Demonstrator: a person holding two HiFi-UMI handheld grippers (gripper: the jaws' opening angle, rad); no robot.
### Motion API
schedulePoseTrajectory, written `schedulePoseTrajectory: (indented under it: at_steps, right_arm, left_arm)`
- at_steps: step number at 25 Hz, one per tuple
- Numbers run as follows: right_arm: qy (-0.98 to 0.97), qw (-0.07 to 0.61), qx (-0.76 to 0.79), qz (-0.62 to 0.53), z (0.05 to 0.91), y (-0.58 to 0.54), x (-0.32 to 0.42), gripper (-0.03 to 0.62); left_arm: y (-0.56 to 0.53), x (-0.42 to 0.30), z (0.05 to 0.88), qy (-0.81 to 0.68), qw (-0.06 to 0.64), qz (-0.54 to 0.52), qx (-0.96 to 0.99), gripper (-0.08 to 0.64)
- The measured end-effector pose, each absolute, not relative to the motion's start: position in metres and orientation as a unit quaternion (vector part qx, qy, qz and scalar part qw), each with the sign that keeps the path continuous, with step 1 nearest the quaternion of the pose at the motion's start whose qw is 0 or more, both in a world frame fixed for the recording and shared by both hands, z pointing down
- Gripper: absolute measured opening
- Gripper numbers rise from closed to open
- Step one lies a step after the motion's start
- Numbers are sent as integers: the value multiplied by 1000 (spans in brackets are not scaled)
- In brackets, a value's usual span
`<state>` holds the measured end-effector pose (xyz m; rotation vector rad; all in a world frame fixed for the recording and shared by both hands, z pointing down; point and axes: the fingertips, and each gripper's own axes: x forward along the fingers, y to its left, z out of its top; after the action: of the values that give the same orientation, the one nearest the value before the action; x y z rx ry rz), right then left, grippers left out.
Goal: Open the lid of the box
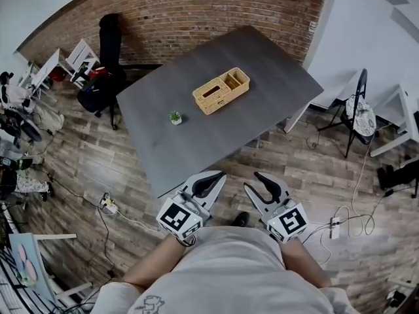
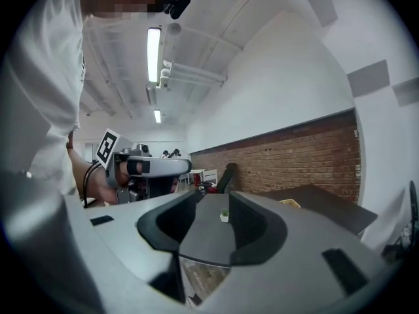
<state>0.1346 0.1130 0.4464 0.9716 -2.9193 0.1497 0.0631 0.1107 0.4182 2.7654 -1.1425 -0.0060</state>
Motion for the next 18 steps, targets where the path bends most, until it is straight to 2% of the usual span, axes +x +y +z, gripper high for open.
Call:
schedulePoseTrajectory:
  at_steps: [18]
  right_arm:
    - [-926,31,373,55,451,82,204,187]
  left_arm:
    - [58,135,421,-326,80,-10,942,11]
